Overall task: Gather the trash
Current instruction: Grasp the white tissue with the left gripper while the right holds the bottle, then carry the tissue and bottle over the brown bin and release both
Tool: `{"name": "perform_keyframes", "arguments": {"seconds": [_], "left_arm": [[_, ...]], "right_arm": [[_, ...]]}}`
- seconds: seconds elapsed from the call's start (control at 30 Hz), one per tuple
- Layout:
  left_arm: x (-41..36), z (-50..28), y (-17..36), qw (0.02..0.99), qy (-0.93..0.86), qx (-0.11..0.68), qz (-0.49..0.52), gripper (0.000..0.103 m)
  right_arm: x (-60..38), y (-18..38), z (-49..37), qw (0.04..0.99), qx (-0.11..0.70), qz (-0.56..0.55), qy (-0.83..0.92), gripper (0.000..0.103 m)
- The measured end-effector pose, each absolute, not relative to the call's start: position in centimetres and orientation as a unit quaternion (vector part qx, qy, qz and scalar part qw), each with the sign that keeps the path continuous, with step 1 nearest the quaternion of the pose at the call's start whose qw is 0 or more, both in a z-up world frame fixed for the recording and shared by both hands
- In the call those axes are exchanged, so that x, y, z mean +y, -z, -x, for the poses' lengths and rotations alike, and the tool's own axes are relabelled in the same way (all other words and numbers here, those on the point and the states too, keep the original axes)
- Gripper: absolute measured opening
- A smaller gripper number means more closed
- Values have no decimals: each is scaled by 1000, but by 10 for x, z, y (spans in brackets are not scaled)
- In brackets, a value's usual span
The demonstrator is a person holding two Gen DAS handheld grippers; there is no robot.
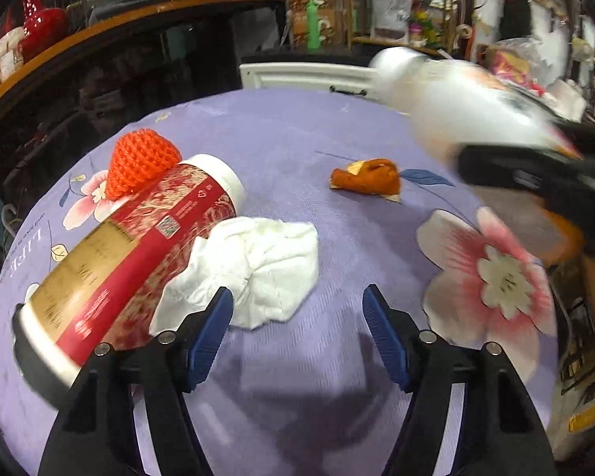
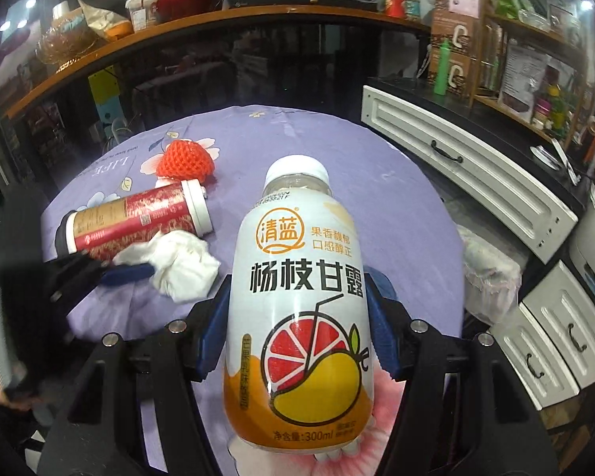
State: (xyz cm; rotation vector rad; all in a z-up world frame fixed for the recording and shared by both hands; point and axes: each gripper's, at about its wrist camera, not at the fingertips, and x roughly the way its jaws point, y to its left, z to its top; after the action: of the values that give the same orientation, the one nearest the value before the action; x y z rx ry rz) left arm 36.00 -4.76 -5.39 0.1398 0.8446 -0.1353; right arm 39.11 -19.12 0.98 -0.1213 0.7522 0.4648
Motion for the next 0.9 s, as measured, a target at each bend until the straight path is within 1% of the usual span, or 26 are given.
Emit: {"name": "perform_keyframes", "arguments": {"seconds": [0.03,0.1,0.13,0.17,0.23,0.27,0.3,0.37,0.47,0.67,0.9], "left_arm": [[-48,-364,54,906,63,413,-64,65],[-48,-370,56,903,55,423,-59,57],[-48,-372,58,901,54,428,-55,49],[-47,-375,60,898,54,434,-50,39],[-46,-379,66,895,48,442,-43,31],[-46,-378,66,897,42,437,-44,25],[-45,-377,66,898,37,436,-44,23],[-42,-375,65,899,37,434,-37,13],[-35,-370,63,901,39,431,-16,7],[-38,-355,56,908,53,415,-10,6],[-61,-329,39,918,92,386,2,6]], "right_arm": [[-197,-9,-388,903,363,54,-223,62],[-209,-8,-380,906,360,44,-217,62],[-214,-8,-376,908,358,41,-215,62],[-220,-7,-373,909,358,37,-212,62],[-233,-4,-365,911,356,23,-206,62],[-237,-3,-362,912,355,20,-203,62],[-243,-1,-359,915,353,15,-198,62],[-254,2,-353,918,350,5,-188,62],[-269,8,-348,919,350,-12,-180,62],[-299,19,-328,927,341,-32,-155,62],[-335,32,-303,934,333,-52,-121,62]]}}
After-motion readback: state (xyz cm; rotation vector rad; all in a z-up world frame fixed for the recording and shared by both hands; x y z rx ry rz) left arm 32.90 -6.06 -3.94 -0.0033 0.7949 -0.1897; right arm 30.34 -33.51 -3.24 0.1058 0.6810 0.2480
